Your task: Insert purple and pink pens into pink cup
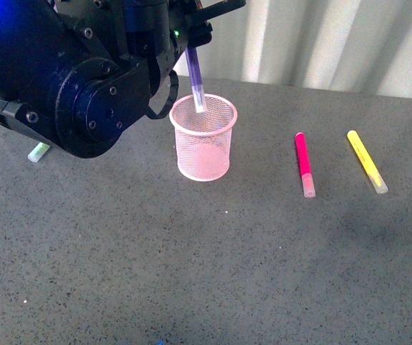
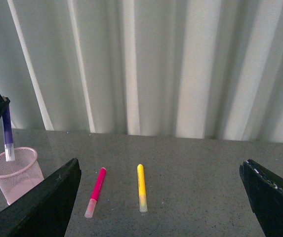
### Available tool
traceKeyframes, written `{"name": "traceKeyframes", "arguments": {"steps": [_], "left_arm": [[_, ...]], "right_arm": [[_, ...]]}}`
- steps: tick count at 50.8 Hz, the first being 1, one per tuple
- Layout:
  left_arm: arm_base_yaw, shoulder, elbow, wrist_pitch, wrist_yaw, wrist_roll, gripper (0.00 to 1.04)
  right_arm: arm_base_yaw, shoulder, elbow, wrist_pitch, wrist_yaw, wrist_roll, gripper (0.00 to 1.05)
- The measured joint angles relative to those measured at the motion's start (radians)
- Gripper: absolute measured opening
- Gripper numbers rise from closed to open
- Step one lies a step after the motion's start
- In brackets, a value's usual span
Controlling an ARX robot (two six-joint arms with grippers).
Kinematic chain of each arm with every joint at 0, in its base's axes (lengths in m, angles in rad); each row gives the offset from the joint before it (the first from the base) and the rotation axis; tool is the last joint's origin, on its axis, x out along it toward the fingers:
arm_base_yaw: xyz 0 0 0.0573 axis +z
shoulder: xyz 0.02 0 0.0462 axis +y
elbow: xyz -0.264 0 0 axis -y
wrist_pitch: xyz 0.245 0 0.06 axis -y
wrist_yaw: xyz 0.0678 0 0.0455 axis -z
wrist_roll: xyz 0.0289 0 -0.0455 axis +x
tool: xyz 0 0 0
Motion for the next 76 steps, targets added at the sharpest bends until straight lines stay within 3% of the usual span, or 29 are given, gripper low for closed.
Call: {"name": "traceKeyframes", "arguments": {"steps": [11,16,30,36,54,71,73,76], "left_arm": [[-0.005,0.019,-0.006,0.011,0.0,-0.003,0.13],[-0.006,0.021,-0.006,0.024,0.007,0.002,0.34],[-0.009,0.006,-0.038,0.023,0.02,-0.002,0.76],[0.002,-0.09,-0.11,-0.032,0.056,-0.032,1.0],[0.109,-0.476,-0.498,-0.035,0.203,-0.058,0.98],[0.32,-0.82,-0.888,-0.05,0.295,-0.068,0.98],[0.341,-0.858,-0.942,0.012,0.269,0.013,0.89],[0.39,-0.949,-1.008,0.026,0.309,0.157,0.77]], "right_arm": [[0.0,0.0,0.0,0.0,0.0,0.0,0.98],[0.0,0.0,0.0,0.0,0.0,0.0,0.98],[0.0,0.0,0.0,0.0,0.0,0.0,0.98],[0.0,0.0,0.0,0.0,0.0,0.0,0.98],[0.0,0.0,0.0,0.0,0.0,0.0,0.98],[0.0,0.0,0.0,0.0,0.0,0.0,0.98],[0.0,0.0,0.0,0.0,0.0,0.0,0.98],[0.0,0.0,0.0,0.0,0.0,0.0,0.98]]}}
